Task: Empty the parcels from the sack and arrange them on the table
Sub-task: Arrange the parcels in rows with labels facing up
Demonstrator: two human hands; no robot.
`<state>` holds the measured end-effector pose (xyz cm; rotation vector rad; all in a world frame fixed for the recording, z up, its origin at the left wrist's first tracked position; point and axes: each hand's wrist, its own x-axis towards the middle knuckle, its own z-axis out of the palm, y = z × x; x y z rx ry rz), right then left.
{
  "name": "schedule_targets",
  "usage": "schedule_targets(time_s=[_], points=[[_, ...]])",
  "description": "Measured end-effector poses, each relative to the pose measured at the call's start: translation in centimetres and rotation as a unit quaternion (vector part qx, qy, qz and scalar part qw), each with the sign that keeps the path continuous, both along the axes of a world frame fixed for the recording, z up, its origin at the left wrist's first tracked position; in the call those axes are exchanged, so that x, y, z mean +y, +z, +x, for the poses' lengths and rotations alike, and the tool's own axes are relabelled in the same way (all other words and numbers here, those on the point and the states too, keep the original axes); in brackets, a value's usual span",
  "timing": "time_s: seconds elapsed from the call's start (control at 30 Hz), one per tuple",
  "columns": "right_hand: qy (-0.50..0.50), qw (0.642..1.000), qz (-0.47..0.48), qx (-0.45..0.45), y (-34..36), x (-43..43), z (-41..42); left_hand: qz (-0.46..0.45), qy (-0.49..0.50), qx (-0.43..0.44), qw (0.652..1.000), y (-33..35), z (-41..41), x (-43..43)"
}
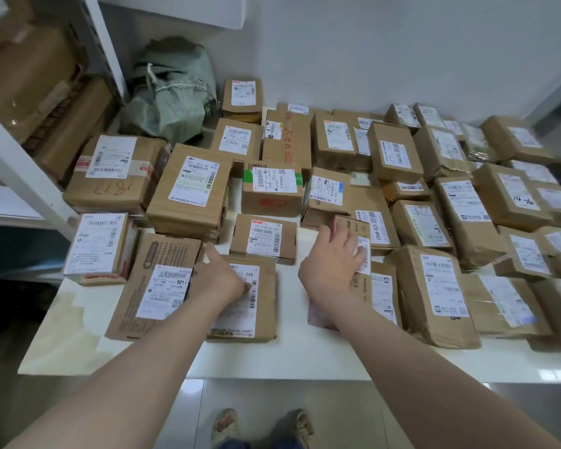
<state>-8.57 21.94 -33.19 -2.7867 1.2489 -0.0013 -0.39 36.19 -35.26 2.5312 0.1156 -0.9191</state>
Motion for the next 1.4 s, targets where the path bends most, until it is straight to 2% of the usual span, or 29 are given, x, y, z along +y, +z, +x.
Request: schedule_targets(time_s=[0.07,0.2,0.27,0.37,0.43,0.5,0.6,0.67,0.83,0.97,1.1,1.17,1.23,1.4], points=[[-0.001,0.998,0.011,0.056,-0.4,-0.4,-1.2,-0.041,-0.001,-0.02,0.999,-0.3,-1.1,-1.2],[0.039,0.995,0.018,0.088,-0.9,-0.7,-2.9,-0.145,0.013,-0.064,0.987,-0.6,-2.7,-2.3],[0.075,0.996,0.001,0.055,-0.7,-0.2,-2.9,-0.133,0.011,-0.113,0.985,-0.7,-2.9,-1.6],[0.157,0.987,0.018,-0.034,-0.8,1.1,-1.9,-0.033,0.027,-0.159,0.986,-1.1,-1.7,1.1],[0.215,0.974,0.065,-0.026,-1.1,2.7,-1.1,0.041,0.052,-0.127,0.99,-1.9,-0.3,3.5],[0.251,0.96,0.124,0.026,-1.6,4.6,-0.5,0.07,0.089,-0.054,0.992,-2.6,0.7,5.9],[0.244,0.946,0.169,0.129,-3.3,6.1,-0.2,0.07,0.078,0.033,0.994,-3.2,0.3,7.5],[0.245,0.948,0.148,0.14,-4.3,6.3,-0.4,0.045,0.062,0.035,0.996,-3.6,-0.4,7.3],[0.251,0.949,0.128,0.14,-4.3,6.4,-0.3,0.016,0.059,-0.02,0.998,-3.6,-1.3,7.1],[0.253,0.956,0.085,0.12,-4.0,6.8,0.4,0.074,0.099,-0.192,0.974,-3.2,1.3,8.6],[0.291,0.952,0.053,0.075,-4.5,7.4,1.3,0.129,0.085,-0.219,0.963,-3.2,5.7,10.7],[0.338,0.939,0.037,0.048,-4.7,7.8,1.9,0.158,0.062,-0.215,0.962,-3.2,7.0,11.3],[0.382,0.92,0.068,0.047,-4.9,8.5,2.9,0.153,0.078,-0.207,0.963,-3.4,7.7,11.9],[0.458,0.856,0.188,0.149,-6.6,11.3,4.6,0.085,0.136,-0.235,0.959,-4.8,7.4,13.3]])
